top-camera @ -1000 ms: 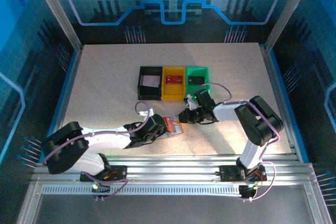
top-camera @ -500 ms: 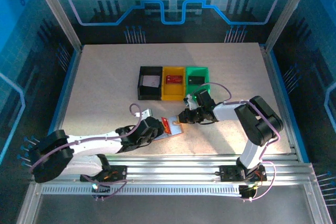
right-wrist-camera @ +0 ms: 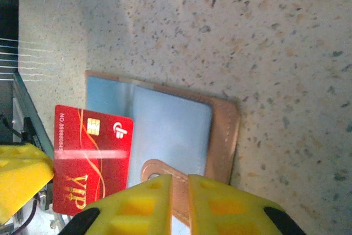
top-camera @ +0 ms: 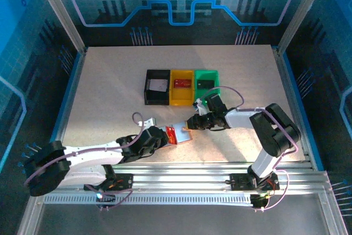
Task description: Take the credit cards out of the card holder
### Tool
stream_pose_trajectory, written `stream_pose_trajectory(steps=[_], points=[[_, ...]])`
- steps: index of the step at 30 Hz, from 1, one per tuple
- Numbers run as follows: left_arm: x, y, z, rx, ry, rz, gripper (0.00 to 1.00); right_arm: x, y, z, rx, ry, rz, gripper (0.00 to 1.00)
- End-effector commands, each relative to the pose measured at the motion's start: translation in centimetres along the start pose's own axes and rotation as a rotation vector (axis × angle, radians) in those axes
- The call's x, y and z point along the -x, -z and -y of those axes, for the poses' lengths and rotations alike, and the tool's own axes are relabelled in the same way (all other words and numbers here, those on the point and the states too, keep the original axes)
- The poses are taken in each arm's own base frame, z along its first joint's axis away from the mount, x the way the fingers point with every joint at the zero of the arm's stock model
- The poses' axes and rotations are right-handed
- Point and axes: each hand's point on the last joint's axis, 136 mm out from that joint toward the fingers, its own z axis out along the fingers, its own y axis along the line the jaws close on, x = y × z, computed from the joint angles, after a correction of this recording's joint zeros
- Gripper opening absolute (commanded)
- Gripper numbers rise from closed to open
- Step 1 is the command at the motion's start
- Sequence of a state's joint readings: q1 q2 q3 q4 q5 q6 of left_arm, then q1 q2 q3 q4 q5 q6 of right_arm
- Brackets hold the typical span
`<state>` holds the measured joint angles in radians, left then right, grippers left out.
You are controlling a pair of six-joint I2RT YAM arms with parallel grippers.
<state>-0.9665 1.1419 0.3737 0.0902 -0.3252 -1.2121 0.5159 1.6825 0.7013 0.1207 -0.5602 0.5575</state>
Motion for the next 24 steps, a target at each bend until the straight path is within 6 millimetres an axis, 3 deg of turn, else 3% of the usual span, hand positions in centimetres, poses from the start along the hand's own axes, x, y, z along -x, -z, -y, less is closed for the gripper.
stream_pose_trajectory(steps=[1, 8, 16, 24], points=[[-0.2, 0.5, -0.6, 0.012, -0.034, -0.006, 0.00, -0.4, 0.8, -1.7, 0.063, 0.017, -0.008, 0.17], [-0.5, 0.4, 0.1, -0.008, -0.037, -0.012, 0.00, -0.9, 1.5, -5.0, 0.186, 0.021, -0.004, 0.28], [-0.3, 0.6, 1.3, -0.039, -0.060, -0.005, 0.00, -2.6, 1.4, -5.5, 0.188, -0.051, -0.013, 0.42], [0.7, 2.6, 3.4, -0.145, -0.081, 0.041, 0.00, -2.6, 1.4, -6.5, 0.264, 0.002, 0.038, 0.46]])
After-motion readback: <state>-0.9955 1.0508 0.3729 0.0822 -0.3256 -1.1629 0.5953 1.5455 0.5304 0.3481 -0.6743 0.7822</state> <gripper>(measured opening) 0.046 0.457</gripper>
